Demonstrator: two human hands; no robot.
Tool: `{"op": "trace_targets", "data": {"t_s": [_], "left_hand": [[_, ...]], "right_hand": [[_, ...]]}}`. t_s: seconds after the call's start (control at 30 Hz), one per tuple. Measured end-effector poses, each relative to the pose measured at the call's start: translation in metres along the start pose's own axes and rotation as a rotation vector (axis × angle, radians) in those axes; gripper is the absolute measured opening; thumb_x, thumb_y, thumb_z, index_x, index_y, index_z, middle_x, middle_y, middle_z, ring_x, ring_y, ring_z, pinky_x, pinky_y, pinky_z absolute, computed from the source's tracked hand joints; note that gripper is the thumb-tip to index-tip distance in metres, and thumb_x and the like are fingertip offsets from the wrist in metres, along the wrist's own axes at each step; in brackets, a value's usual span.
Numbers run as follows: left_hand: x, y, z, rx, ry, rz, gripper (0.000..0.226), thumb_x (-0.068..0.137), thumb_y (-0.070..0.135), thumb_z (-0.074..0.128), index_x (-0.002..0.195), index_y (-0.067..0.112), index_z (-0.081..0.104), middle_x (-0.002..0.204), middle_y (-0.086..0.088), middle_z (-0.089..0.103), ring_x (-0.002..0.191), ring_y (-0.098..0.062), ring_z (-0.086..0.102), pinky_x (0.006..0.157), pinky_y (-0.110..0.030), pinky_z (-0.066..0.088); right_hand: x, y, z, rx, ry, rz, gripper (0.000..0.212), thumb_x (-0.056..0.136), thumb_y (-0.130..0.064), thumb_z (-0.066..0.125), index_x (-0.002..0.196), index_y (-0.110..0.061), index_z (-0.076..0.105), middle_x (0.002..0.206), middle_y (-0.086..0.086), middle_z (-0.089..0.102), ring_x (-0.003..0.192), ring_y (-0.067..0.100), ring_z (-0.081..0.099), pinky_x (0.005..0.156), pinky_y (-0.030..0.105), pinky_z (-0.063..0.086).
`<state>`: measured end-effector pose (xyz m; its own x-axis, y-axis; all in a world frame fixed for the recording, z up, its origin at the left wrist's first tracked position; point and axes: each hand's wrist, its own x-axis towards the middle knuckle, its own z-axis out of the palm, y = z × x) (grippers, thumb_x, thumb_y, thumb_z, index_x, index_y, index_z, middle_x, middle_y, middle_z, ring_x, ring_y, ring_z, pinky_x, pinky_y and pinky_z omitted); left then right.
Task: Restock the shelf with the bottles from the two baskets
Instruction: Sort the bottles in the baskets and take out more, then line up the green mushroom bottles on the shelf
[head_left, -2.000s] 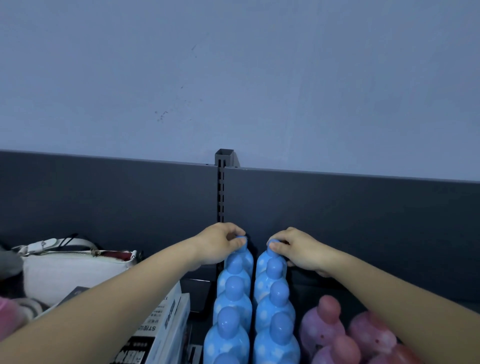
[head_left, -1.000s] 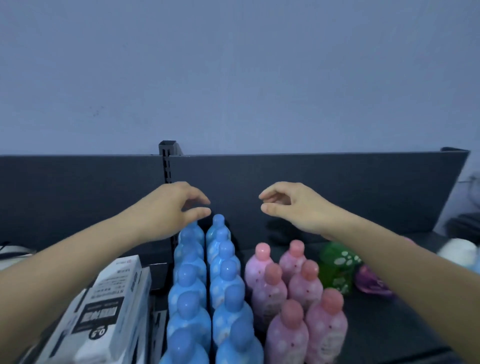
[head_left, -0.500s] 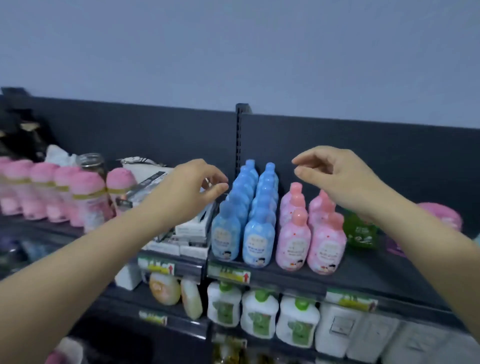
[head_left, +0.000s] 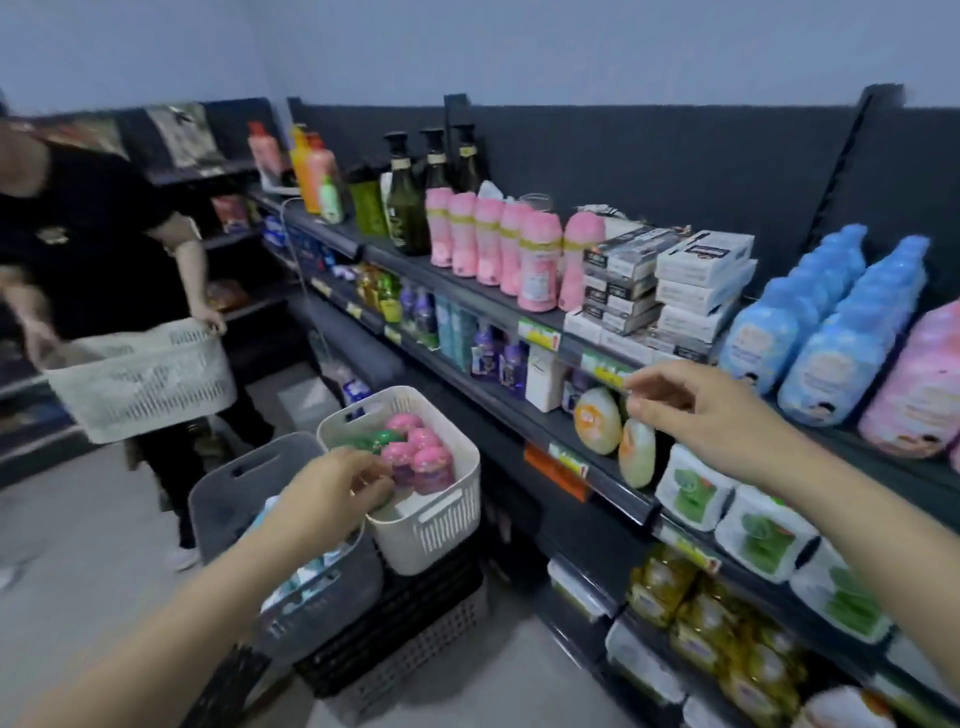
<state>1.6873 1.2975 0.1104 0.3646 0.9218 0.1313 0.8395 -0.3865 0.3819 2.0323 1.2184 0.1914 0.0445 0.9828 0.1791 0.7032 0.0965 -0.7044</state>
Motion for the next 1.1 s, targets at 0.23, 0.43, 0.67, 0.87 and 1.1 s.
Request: {"op": "trace_targets", "data": {"t_s": [0.23,0.43,0.67,0.87,1.1], "left_hand": [[-0.056,-0.103,-0.016,0.042,0.114,-0.279,0.012,0.086,0.026,0.065,0.097,0.023,0.07,0.083,0.012,0.058,0.07,0.001,0.053,0.065,-0.022,0.042],[-0.057,-0.164,-0.017,0.002,0.145,-0.371,0.013,0.084,0.022,0.067,0.097,0.02,0.071,0.084,0.005,0.062,0.072,-0.008,0.056,0.069,-0.028,0.046],[-0.008,-0.232,-0.006,0.004,0.074,-0.338,0.015,0.085,0.029,0.065,0.1,0.025,0.068,0.087,0.008,0.059,0.078,-0.008,0.056,0.074,-0.028,0.046],[0.037,-0.289,-0.001,-0.04,0.008,-0.325,0.016,0.085,0.032,0.065,0.1,0.031,0.066,0.09,0.011,0.059,0.084,-0.01,0.059,0.074,-0.029,0.047],[0.077,-0.328,0.016,-0.087,-0.037,-0.282,0.016,0.087,0.031,0.063,0.103,0.029,0.065,0.093,0.011,0.059,0.081,-0.005,0.054,0.073,-0.024,0.044]], "right_hand": [[0.052,-0.036,0.088,-0.044,-0.155,-0.071,0.013,0.087,-0.021,0.065,0.099,-0.024,0.063,0.092,-0.009,0.066,0.088,0.011,0.061,0.079,0.022,0.044],[0.095,-0.057,0.172,-0.039,-0.285,-0.075,0.015,0.085,-0.023,0.067,0.096,-0.029,0.059,0.091,-0.006,0.067,0.088,0.015,0.062,0.085,0.03,0.048],[0.152,-0.061,0.247,-0.067,-0.329,0.029,0.024,0.087,-0.018,0.065,0.111,-0.015,0.062,0.099,0.002,0.065,0.092,0.019,0.061,0.081,0.023,0.044],[0.198,-0.061,0.297,-0.083,-0.331,0.115,0.024,0.086,-0.02,0.066,0.108,-0.013,0.064,0.094,0.001,0.066,0.088,0.018,0.062,0.071,0.013,0.043],[0.245,-0.044,0.339,-0.081,-0.376,0.188,0.03,0.087,-0.015,0.063,0.117,-0.013,0.061,0.095,0.002,0.066,0.088,0.018,0.061,0.073,0.015,0.044]]}}
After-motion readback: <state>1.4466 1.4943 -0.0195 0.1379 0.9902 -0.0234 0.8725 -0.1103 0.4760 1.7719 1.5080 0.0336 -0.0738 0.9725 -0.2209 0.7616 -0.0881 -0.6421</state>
